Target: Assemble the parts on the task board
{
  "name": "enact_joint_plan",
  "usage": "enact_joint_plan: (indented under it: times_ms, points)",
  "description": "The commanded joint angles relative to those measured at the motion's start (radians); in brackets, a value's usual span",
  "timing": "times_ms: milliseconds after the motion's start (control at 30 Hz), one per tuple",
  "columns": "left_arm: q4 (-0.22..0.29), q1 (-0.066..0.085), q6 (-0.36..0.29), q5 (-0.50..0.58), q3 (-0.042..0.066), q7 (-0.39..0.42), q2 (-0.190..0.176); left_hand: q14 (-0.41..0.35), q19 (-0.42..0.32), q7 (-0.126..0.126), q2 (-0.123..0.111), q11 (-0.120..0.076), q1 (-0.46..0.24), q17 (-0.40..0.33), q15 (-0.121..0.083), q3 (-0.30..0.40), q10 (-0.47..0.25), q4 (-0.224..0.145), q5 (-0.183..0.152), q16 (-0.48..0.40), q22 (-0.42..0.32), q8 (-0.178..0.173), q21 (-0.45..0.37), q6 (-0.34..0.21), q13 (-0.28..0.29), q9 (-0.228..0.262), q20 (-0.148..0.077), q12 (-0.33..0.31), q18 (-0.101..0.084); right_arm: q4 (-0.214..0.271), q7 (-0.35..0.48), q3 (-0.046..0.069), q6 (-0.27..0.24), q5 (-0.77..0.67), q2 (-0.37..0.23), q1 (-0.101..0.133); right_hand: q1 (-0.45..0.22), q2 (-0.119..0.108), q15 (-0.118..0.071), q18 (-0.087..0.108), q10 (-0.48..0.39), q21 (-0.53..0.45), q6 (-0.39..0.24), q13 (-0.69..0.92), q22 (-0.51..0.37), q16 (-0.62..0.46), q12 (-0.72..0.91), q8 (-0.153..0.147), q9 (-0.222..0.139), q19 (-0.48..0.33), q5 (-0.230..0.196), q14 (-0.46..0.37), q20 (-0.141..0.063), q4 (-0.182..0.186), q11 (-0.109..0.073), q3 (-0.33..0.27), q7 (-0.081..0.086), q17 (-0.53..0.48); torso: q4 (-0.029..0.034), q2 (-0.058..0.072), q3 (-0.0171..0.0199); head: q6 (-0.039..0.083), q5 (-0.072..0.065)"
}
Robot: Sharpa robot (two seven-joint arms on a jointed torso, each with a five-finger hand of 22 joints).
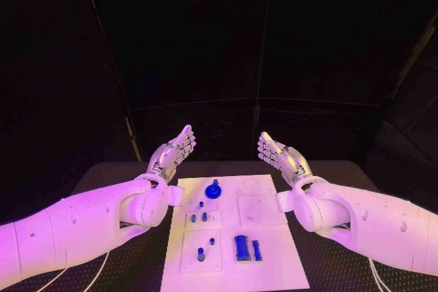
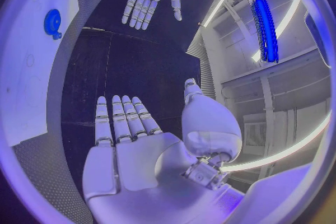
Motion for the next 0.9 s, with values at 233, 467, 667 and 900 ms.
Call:
enact_joint_plan:
  times_ms: [233,467,667,900]
  points:
    - [0.121,-0.042,-0.281,-0.039,0.045,-0.013,-0.033,-0.179,-0.095,-0.073,0.000,-0.076,-0.275,-0.010,-0.061,-0.068,-0.171,-0.001,-0.015,-0.011,-0.096,-0.008,-0.009,-0.175,-0.003,-0.003,-0.120,-0.055,-0.092,0.074,0.089,-0.017,-0.189,0.164,-0.024,0.017,-0.308,-0.003,-0.032,-0.100,-0.213,-0.056,-0.192,-0.004,-0.003,-0.008,-0.007,-0.008,-0.025,-0.170,-0.090,-0.208,-0.122,-0.035,-0.048,0.056,-0.071,-0.006,-0.0020,0.000,0.0021,0.000,0.000]
    - [0.126,-0.044,-0.288,-0.040,0.048,-0.014,-0.035,-0.223,-0.120,-0.073,0.000,-0.076,-0.342,-0.010,-0.061,-0.068,-0.213,-0.001,-0.015,-0.011,-0.096,-0.008,-0.009,-0.218,-0.003,-0.003,-0.120,-0.055,-0.092,0.074,0.089,-0.017,-0.189,0.164,-0.024,0.017,-0.381,-0.003,-0.032,-0.100,-0.264,-0.056,-0.237,-0.004,-0.003,-0.008,-0.007,-0.008,-0.025,-0.210,-0.090,-0.257,-0.122,-0.035,-0.048,0.056,-0.071,-0.006,-0.0020,0.000,0.0021,0.000,0.000]
    - [0.126,-0.044,-0.288,-0.040,0.048,-0.014,-0.035,-0.257,-0.194,-0.073,0.000,-0.076,-0.395,-0.010,-0.061,-0.068,-0.246,-0.001,-0.015,-0.011,-0.096,-0.008,-0.009,-0.252,-0.003,-0.003,-0.120,-0.055,-0.092,0.074,0.089,-0.017,-0.189,0.164,-0.024,0.017,-0.441,-0.003,-0.032,-0.100,-0.304,-0.056,-0.275,-0.004,-0.003,-0.008,-0.007,-0.008,-0.025,-0.243,-0.090,-0.298,-0.122,-0.035,-0.048,0.056,-0.071,-0.006,-0.0020,0.000,0.0021,0.000,0.000]
    - [0.126,-0.044,-0.288,-0.040,0.048,-0.014,-0.035,-0.283,-0.194,-0.073,0.000,-0.076,-0.439,-0.010,-0.061,-0.068,-0.273,-0.001,-0.015,-0.011,-0.096,-0.008,-0.009,-0.278,-0.003,-0.003,-0.120,-0.055,-0.092,0.074,0.089,-0.017,-0.189,0.164,-0.024,0.017,-0.490,-0.003,-0.032,-0.100,-0.337,-0.056,-0.305,-0.004,-0.003,-0.008,-0.007,-0.008,-0.025,-0.269,-0.090,-0.330,-0.122,-0.035,-0.048,0.056,-0.071,-0.006,-0.0020,0.000,0.0021,0.000,0.000]
